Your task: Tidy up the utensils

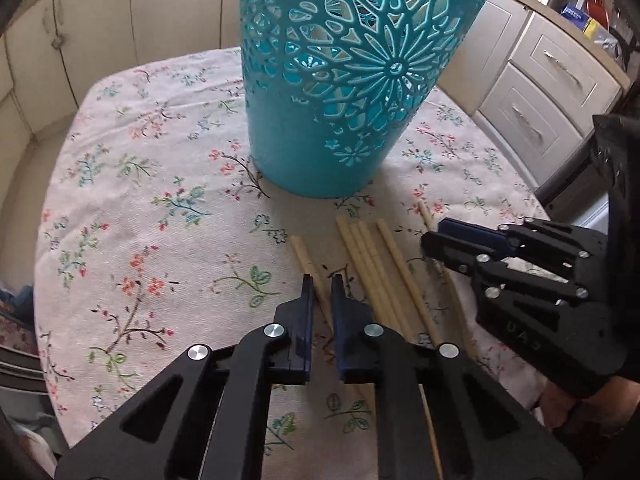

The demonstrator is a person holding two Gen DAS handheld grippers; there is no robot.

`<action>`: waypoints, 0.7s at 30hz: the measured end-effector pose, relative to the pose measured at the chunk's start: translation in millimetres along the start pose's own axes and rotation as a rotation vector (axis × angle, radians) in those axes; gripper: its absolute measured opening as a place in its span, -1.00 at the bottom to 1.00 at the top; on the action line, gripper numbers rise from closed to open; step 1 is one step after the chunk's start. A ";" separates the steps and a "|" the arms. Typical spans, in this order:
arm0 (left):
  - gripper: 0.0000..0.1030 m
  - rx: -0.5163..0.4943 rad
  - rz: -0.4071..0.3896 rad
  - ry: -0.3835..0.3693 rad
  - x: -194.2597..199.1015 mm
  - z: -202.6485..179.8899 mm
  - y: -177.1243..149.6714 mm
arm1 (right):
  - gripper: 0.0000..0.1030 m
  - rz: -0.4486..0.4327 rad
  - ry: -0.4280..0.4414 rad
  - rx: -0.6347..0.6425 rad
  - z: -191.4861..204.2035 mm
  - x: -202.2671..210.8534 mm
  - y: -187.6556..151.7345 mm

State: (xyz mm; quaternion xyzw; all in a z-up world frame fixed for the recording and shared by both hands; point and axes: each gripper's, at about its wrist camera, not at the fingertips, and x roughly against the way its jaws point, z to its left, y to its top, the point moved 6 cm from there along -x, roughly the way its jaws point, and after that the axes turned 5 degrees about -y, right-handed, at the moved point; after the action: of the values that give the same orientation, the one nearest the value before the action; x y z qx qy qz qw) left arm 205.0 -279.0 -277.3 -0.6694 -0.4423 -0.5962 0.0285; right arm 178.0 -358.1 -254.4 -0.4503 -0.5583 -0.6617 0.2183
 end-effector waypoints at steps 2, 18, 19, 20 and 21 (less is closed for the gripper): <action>-0.89 0.007 0.010 -0.025 -0.2 -0.2 0.8 | -0.67 -0.009 0.008 -0.008 -0.5 0.6 -1.8; -0.98 0.054 -0.474 -0.107 188.8 6.8 100.5 | -0.67 -0.009 0.127 -0.122 -13.2 1.7 -2.8; -0.98 0.037 -0.501 -0.109 200.3 0.1 110.6 | -0.67 -0.008 0.132 -0.127 -14.3 1.4 -3.3; -0.98 0.013 -0.528 -0.111 211.7 -9.4 121.5 | -0.67 -0.007 0.138 -0.132 -15.1 1.1 -3.0; -0.98 -0.004 -0.544 -0.113 220.4 -15.2 130.0 | -0.67 -0.006 0.142 -0.134 -15.2 0.9 -2.9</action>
State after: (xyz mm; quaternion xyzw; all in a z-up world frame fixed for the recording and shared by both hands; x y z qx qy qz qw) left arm 252.2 -243.5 -27.8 -0.5580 -0.6057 -0.5445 -0.1586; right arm 169.9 -371.4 -254.7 -0.4141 -0.4974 -0.7285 0.2245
